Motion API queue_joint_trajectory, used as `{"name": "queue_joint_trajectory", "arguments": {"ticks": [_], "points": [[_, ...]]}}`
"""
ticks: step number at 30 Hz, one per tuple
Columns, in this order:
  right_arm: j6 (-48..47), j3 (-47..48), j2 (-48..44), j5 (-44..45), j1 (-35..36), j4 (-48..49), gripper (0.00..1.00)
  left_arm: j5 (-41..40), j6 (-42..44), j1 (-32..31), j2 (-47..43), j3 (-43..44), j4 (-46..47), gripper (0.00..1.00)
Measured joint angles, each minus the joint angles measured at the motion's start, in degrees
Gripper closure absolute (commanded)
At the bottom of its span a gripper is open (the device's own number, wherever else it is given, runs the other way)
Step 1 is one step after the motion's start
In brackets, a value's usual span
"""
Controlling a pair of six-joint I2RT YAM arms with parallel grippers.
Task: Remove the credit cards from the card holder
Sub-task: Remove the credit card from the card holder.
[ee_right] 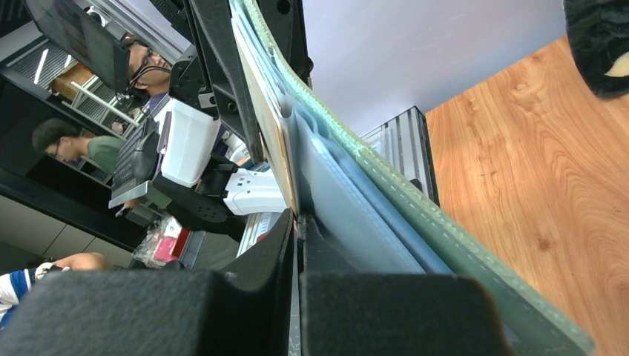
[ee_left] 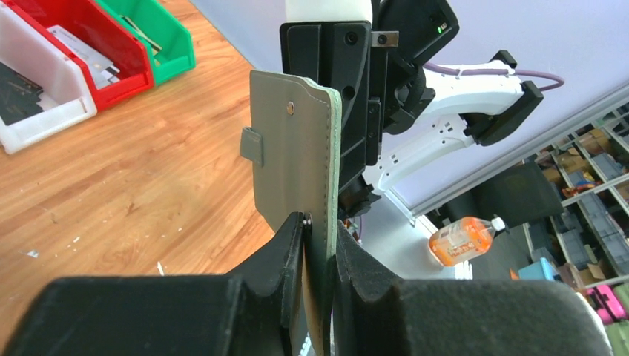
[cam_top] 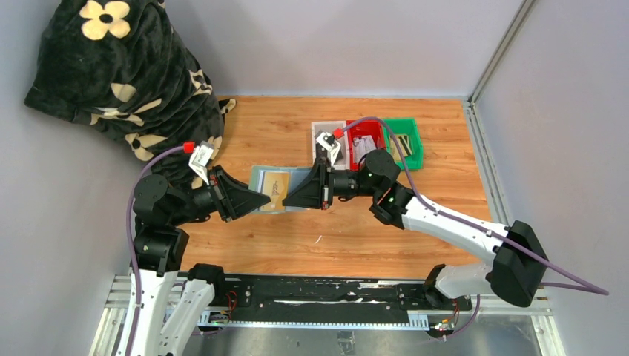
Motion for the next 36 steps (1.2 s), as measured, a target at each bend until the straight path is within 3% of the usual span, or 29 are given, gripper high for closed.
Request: {"name": "queue_joint_trajectory", "arguments": {"ticks": [10, 28, 30, 32, 36], "points": [[0.28, -2.73, -1.99, 0.35, -0.2, 2.19, 1.0, 0.63, -2.1, -0.09, 0.02, 0.0, 0.07, 0.93], [0.37, -6.05, -5.16, -0.07, -0.57, 3.76, 1.0, 1.42, -4.44, -0.39, -0.09, 0.0, 1.62, 0.94], [0.48, -6.1, -5.16, -0.15, -0.66, 3.61, 0.9, 1.44, -4.46, -0.39, -0.09, 0.0, 1.73, 0.94], [1.14, -6.1, -5.16, -0.13, -0.7, 4.04, 0.71, 1.42, -4.52, -0.39, -0.09, 0.0, 1.9, 0.94], [4.0, -6.05, -4.5, -0.11, -0.72, 7.78, 0.58, 1.16, -4.61, -0.39, -0.09, 0.0, 1.99, 0.94]]}}
